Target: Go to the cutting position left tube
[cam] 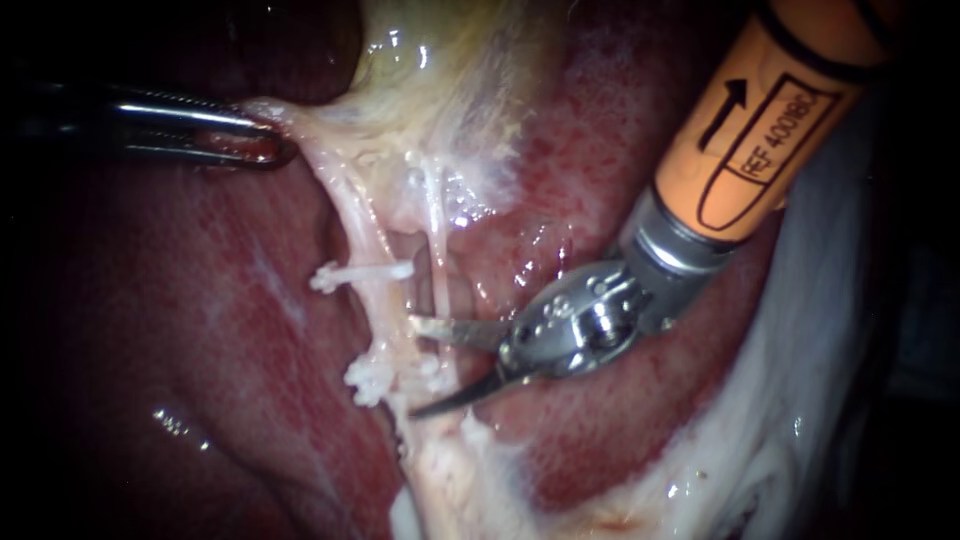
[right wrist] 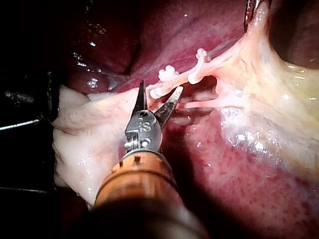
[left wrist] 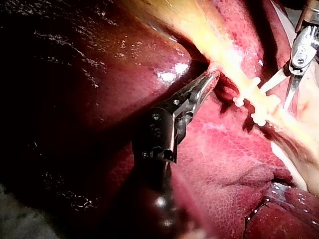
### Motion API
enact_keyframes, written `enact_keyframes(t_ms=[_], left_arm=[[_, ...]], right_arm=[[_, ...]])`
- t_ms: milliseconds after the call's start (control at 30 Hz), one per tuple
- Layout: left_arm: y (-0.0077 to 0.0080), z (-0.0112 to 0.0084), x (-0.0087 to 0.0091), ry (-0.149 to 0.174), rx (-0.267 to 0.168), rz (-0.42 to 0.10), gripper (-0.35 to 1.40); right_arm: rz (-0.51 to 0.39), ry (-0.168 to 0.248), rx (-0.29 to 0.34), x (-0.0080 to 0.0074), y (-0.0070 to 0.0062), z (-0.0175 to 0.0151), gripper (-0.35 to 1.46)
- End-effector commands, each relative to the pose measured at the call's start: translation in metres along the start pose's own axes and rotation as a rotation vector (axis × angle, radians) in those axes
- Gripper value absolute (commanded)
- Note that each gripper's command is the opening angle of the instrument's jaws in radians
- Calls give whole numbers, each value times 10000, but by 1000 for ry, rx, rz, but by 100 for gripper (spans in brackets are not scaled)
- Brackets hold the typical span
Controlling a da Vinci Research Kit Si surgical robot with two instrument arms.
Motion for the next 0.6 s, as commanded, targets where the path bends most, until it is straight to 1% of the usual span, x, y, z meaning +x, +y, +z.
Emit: enact_keyframes(t_ms=[33,200,300,400,600], left_arm=[[1,0,0,1,1,-1,-35],[2,-1,1,1,2,-1,-35],[3,-1,1,1,2,-1,-35],[3,-1,1,1,2,-1,-35],[3,-1,1,1,2,-1,-35]], right_arm=[[17,3,13,-2,2,0,131],[85,26,42,-7,10,5,133],[113,39,62,-7,14,10,133],[129,39,81,-7,15,16,133],[161,82,146,-7,16,29,133]])
